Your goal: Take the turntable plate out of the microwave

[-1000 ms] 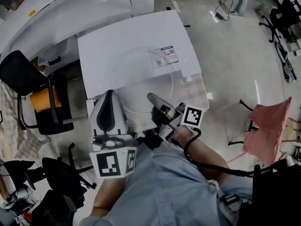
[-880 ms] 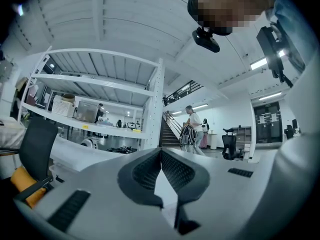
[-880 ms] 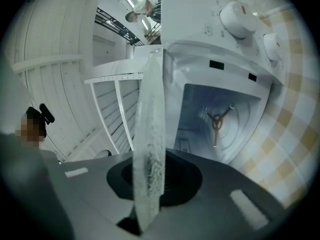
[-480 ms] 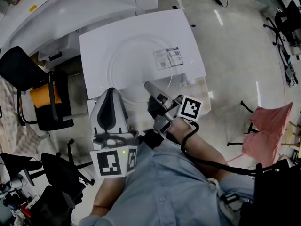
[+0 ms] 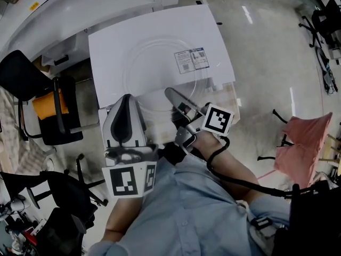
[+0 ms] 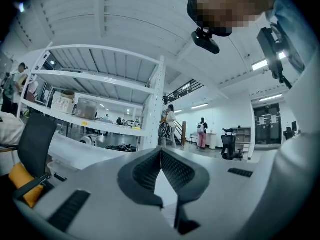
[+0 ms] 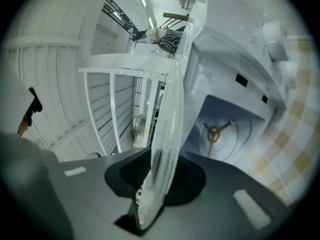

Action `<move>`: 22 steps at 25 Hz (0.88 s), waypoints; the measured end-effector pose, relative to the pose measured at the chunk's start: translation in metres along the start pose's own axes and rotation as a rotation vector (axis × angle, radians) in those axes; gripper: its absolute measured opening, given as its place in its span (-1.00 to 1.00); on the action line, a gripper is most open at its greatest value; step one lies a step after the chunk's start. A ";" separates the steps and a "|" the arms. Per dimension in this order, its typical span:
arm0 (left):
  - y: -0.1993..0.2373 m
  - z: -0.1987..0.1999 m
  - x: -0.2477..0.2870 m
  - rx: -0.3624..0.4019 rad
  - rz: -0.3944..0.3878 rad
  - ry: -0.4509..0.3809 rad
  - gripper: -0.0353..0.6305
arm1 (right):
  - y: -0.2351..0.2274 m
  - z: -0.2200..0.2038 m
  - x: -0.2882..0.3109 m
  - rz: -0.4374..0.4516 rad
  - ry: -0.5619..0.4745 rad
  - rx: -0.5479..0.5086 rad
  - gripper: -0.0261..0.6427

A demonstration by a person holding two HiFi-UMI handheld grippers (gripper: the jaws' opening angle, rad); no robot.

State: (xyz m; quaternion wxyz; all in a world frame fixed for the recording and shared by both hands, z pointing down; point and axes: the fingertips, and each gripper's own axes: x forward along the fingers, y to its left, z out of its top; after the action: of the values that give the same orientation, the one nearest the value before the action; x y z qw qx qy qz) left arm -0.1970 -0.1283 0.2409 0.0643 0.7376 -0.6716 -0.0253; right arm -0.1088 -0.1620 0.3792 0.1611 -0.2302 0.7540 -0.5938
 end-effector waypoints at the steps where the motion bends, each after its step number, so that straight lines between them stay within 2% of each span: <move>1: 0.000 -0.001 0.000 -0.001 -0.001 0.001 -0.87 | -0.001 0.001 -0.001 -0.008 0.001 -0.009 -0.72; 12: -0.002 0.001 0.001 -0.003 -0.022 0.001 -0.87 | 0.002 -0.007 -0.014 -0.001 -0.002 0.019 -0.70; 22: -0.025 -0.004 0.004 -0.006 -0.090 0.014 -0.87 | 0.004 -0.020 -0.037 -0.003 -0.010 0.037 -0.70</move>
State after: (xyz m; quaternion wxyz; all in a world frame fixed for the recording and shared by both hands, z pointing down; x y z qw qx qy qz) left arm -0.1712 -0.1293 0.2418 0.0701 0.7671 -0.6372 -0.0249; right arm -0.0884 -0.1247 0.3789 0.1680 -0.2314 0.7418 -0.6066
